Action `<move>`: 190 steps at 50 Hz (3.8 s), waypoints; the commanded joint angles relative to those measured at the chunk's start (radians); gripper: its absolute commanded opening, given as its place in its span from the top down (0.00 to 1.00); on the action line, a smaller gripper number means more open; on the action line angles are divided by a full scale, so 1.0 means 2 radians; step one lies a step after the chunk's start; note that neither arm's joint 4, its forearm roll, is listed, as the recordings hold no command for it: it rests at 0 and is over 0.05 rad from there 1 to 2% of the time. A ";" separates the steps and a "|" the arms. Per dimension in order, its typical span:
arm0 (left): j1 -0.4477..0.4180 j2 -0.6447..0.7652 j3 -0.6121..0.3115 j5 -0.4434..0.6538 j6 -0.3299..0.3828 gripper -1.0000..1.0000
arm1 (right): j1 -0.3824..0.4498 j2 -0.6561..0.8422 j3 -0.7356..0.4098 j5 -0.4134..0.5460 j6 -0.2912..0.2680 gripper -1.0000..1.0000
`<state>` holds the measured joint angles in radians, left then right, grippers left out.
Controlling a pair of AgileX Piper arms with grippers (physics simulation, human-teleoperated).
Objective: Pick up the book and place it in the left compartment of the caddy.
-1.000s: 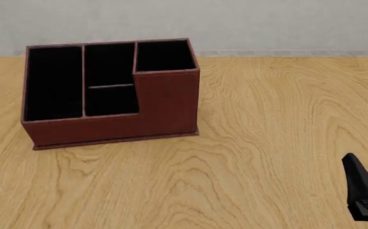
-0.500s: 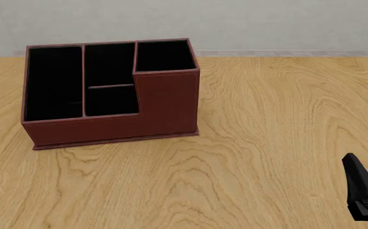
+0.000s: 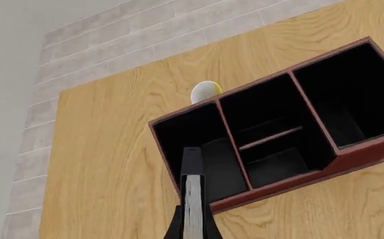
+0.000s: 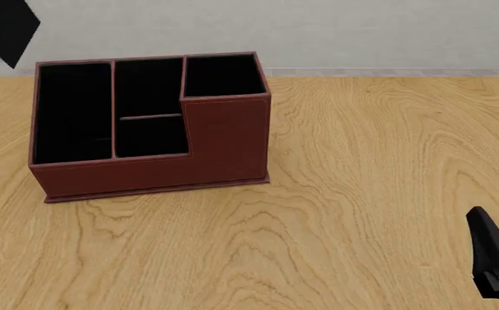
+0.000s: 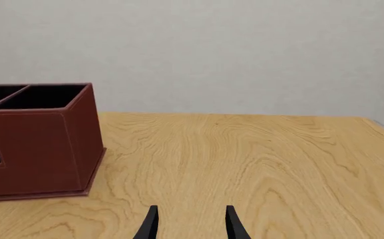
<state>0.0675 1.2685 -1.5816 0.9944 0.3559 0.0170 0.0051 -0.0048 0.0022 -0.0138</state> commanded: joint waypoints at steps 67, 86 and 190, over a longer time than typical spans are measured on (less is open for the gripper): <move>0.004 0.117 0.018 -0.018 -0.051 1.00 | -0.006 -0.002 0.000 -0.003 0.005 0.00; 0.003 0.121 0.036 -0.040 -0.052 1.00 | -0.004 -0.002 0.000 -0.003 0.003 0.00; 0.006 0.210 0.077 -0.132 -0.056 1.00 | -0.002 -0.002 0.000 -0.004 0.000 0.00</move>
<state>0.0799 1.6796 -1.4318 0.7534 0.2310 0.0132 0.0011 -0.0054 -0.0064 -0.0138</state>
